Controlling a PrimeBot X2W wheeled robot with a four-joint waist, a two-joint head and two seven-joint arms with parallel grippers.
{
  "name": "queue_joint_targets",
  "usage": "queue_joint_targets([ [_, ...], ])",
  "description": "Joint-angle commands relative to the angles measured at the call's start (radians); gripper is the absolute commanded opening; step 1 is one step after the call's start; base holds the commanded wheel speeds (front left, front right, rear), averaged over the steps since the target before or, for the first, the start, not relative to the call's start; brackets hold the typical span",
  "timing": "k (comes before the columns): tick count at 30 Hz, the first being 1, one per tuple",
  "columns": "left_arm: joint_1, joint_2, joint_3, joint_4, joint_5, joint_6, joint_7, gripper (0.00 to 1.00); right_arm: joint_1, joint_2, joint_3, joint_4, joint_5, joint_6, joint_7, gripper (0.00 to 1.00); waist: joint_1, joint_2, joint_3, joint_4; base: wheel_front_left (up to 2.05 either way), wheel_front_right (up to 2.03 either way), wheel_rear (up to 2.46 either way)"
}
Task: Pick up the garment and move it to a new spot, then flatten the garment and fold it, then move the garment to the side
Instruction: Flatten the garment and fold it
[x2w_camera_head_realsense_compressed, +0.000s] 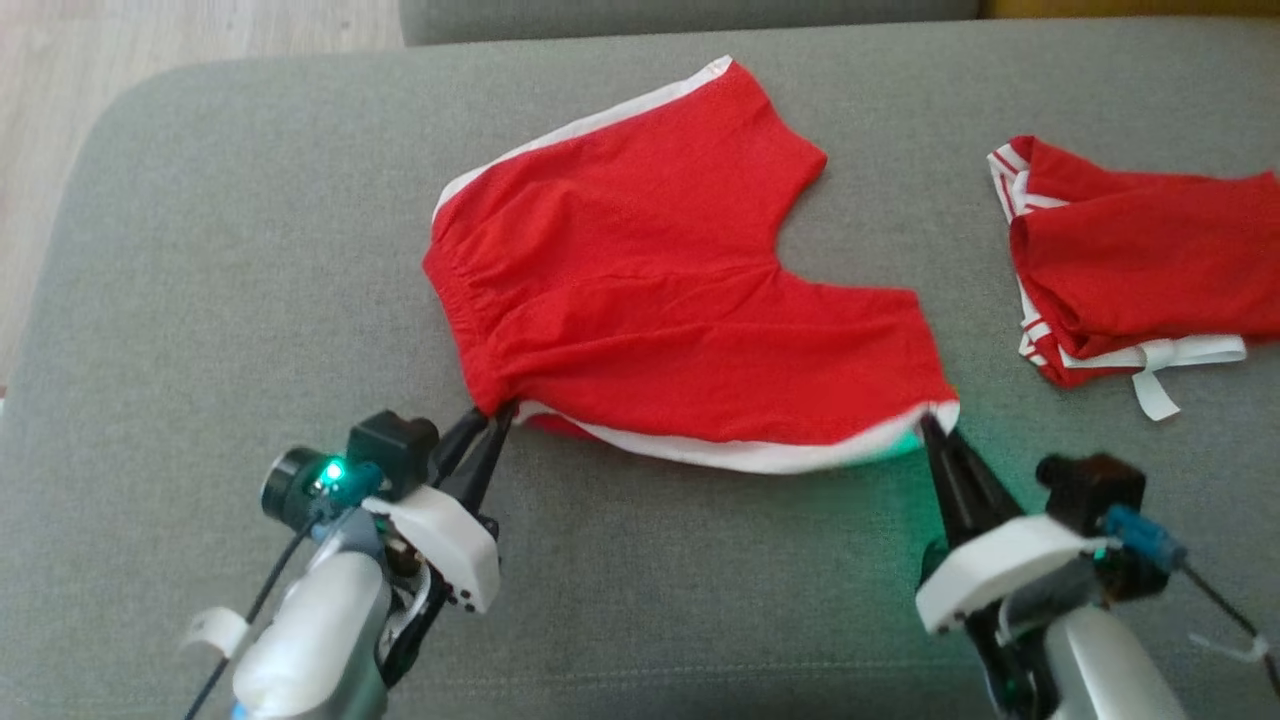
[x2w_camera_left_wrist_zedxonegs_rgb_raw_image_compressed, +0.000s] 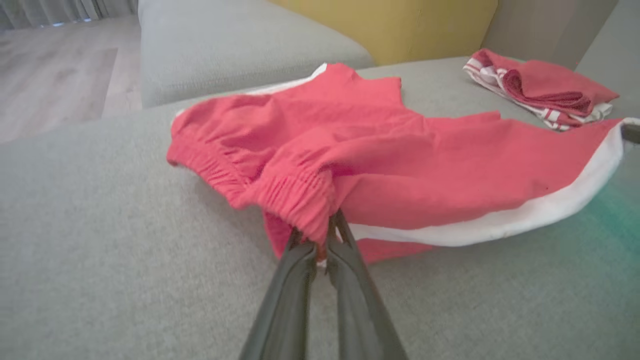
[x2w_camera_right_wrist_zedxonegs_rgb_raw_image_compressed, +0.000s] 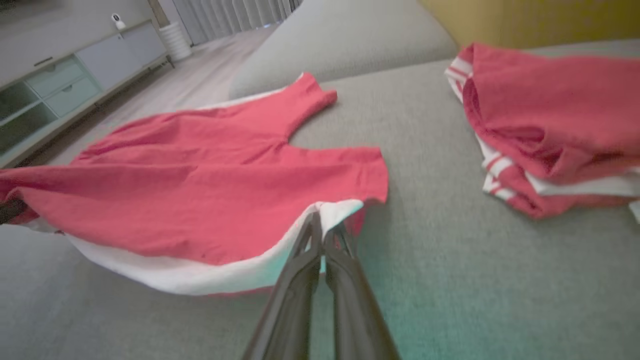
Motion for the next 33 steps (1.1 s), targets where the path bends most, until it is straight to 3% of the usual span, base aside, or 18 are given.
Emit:
queue_joint_targets([
  [1, -0.028, 0.03, 0.049, -0.054, -0.006, -0.005, -0.012, 0.0, -0.071, -0.005, 0.02, -0.061, -0.002, 0.007, -0.015, 0.0, 0.0, 0.0, -0.015, -0.002, 0.0, 0.0, 0.0],
  [7, -0.092, 0.076, 0.078, -0.182, -0.026, -0.005, 0.007, 0.0, -0.18, -0.022, 0.015, -0.173, -0.032, 0.007, 0.007, 0.0, 0.0, 0.0, -0.063, -0.008, 0.0, 0.0, 0.0],
  [14, -0.199, 0.13, 0.112, -0.406, -0.043, -0.003, 0.108, 0.0, -0.35, -0.092, 0.027, -0.28, 0.001, 0.007, 0.076, 0.0, 0.0, 0.0, -0.119, -0.01, 0.0, 0.0, 0.0],
  [19, -0.232, 0.148, 0.134, -0.524, -0.052, 0.012, 0.16, 0.0, -0.401, -0.104, 0.016, -0.33, 0.02, 0.007, 0.121, 0.0, 0.0, 0.0, -0.146, -0.009, 0.0, 0.0, 0.0],
  [28, -0.204, 0.184, 0.179, -0.754, -0.096, 0.062, 0.287, 0.0, -0.352, -0.066, -0.05, -0.5, 0.028, 0.007, 0.282, 0.0, 0.0, 0.0, -0.172, 0.008, 0.0, 0.0, 0.0],
  [33, -0.206, 0.216, 0.204, -0.804, -0.108, 0.075, 0.339, 0.0, -0.369, -0.043, -0.069, -0.558, 0.021, 0.007, 0.358, 0.0, 0.0, 0.0, -0.151, 0.005, 0.0, 0.0, 0.0],
])
